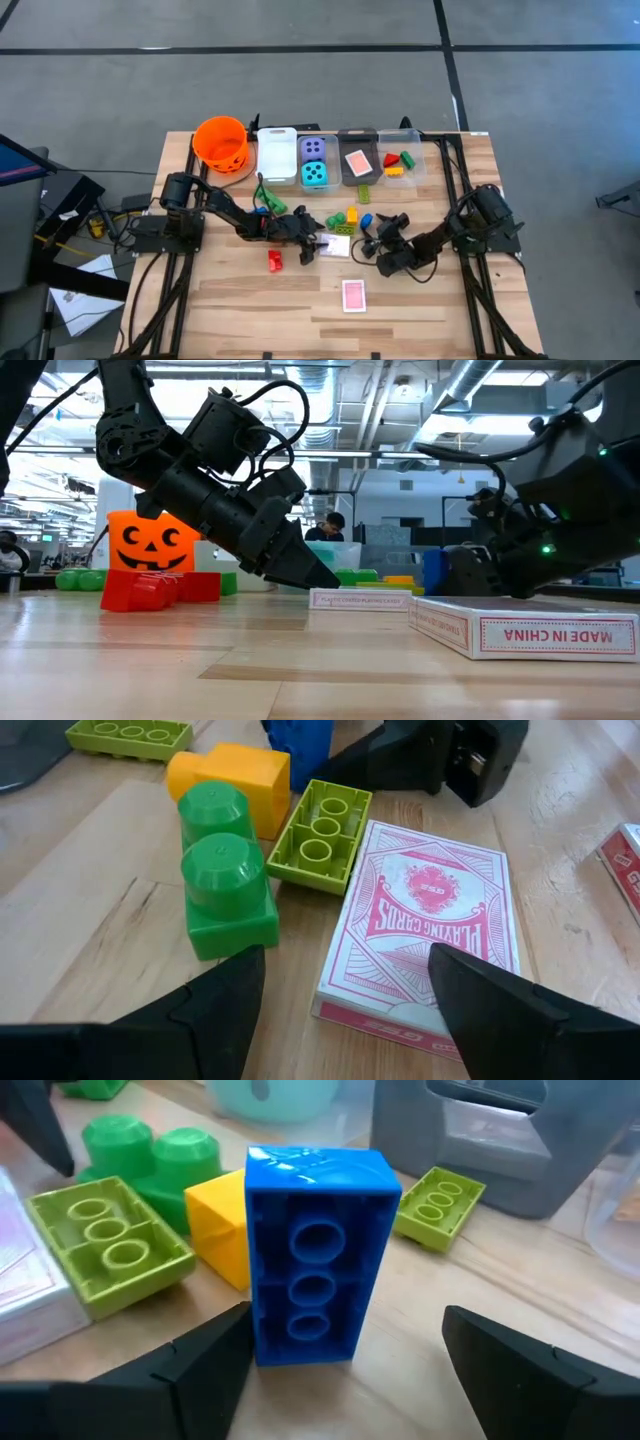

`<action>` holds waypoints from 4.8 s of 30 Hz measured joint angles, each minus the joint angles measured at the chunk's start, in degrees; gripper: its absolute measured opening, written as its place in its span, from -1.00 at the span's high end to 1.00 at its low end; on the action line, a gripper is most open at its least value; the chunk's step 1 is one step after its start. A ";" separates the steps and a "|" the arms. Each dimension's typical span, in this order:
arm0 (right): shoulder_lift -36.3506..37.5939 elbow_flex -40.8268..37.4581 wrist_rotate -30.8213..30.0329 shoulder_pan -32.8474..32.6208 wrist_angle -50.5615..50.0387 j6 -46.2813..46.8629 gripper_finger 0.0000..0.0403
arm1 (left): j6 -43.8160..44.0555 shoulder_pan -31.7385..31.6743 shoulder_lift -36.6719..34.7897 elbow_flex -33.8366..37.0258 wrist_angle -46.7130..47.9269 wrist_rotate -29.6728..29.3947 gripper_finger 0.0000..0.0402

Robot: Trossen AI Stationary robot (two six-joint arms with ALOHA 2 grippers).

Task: Pick & Place Toys
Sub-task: Put the small blue game piece into the right transparent bin, then put the small light green game piece into the right transparent bin

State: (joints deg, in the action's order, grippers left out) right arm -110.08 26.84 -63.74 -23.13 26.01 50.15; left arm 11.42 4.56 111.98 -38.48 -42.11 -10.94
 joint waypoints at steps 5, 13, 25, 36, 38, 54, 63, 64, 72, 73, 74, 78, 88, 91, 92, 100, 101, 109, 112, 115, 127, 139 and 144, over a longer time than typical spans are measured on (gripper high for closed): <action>0.00 0.07 0.02 0.77 2.33 -0.40 -0.58 | 0.00 0.00 0.00 0.01 0.00 0.02 -0.36; 0.11 0.12 1.13 0.92 11.90 -10.05 -0.58 | 0.00 -0.01 0.02 0.00 0.00 0.18 -0.36; 0.15 0.16 6.97 3.74 11.75 -7.56 -0.09 | 0.00 0.00 0.02 0.00 0.00 0.17 -0.36; 0.28 0.18 6.04 2.12 12.78 -7.06 0.32 | -0.01 0.00 0.02 0.00 0.00 0.11 -0.36; 1.37 0.18 4.08 1.40 13.55 -7.08 0.32 | 0.00 0.00 0.02 0.00 0.00 0.01 -0.36; 37.66 0.21 -10.93 12.40 -5.21 -27.65 0.32 | -0.02 -0.02 0.02 0.02 0.00 -0.02 -0.36; 49.81 0.21 7.44 34.60 -20.84 -27.66 0.32 | 0.00 -0.02 0.02 0.02 0.00 0.02 -0.36; 49.99 0.21 10.21 36.63 -21.14 -27.68 0.32 | 0.00 -0.02 0.02 0.02 0.00 0.02 -0.36; 47.64 0.21 21.32 47.33 -22.32 -25.66 -0.23 | 0.00 -0.02 0.02 0.02 0.00 0.24 -0.36; 47.13 0.21 22.83 48.09 -22.63 -25.64 -0.33 | 0.00 -0.02 0.02 0.00 0.00 0.20 -0.36; 46.55 0.21 24.28 48.79 -23.13 -25.61 -0.43 | 0.00 -0.02 0.02 0.02 0.00 0.22 -0.36; 45.22 0.18 29.97 49.87 -23.52 -24.21 -0.70 | 0.00 -0.02 0.02 0.01 0.00 0.22 -0.36; 45.70 0.21 28.69 34.53 -24.06 -21.16 -0.84 | 0.00 -0.02 0.02 0.02 0.00 0.15 -0.36; 45.37 0.21 25.65 27.29 -23.86 -16.55 -0.81 | 0.00 -0.02 0.02 0.00 0.00 0.13 -0.36; 45.04 0.21 24.94 25.00 -23.92 -14.31 -0.80 | 0.00 -0.02 0.02 0.02 0.00 0.11 -0.36; 38.95 0.21 22.18 10.52 -23.77 0.62 -0.68 | 1.70 -0.02 0.09 0.07 -0.37 -0.02 -0.36; 37.69 0.21 21.38 9.24 -23.93 2.32 -0.66 | 2.20 -0.02 0.11 0.09 -0.43 0.00 -0.36; 27.80 0.19 14.39 5.93 -23.50 14.43 -0.55 | 2.54 -0.02 0.13 0.09 -0.74 0.00 -0.36; 25.19 0.21 13.85 7.72 -21.30 15.90 -0.52 | 2.54 -0.02 0.13 0.09 -0.83 0.02 -0.36; 22.93 0.21 14.21 9.62 -18.00 15.89 -0.52 | 2.54 -0.02 0.13 0.09 -0.92 0.02 -0.36; 13.60 3.05 17.66 14.85 -9.65 15.11 -0.52 | 2.56 -0.02 0.13 0.09 -1.01 0.18 -0.36; 6.73 14.93 17.47 18.71 -20.99 7.57 -0.52 | 2.58 -0.01 0.11 0.04 -0.88 0.19 -0.36; 6.51 20.38 15.59 17.43 -28.37 4.14 -0.52 | 2.58 -0.01 0.04 0.02 -0.54 0.14 -0.36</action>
State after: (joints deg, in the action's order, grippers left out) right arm -103.57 47.22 -48.15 -5.70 -2.36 54.29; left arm 14.00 4.54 112.03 -38.46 -42.65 -10.80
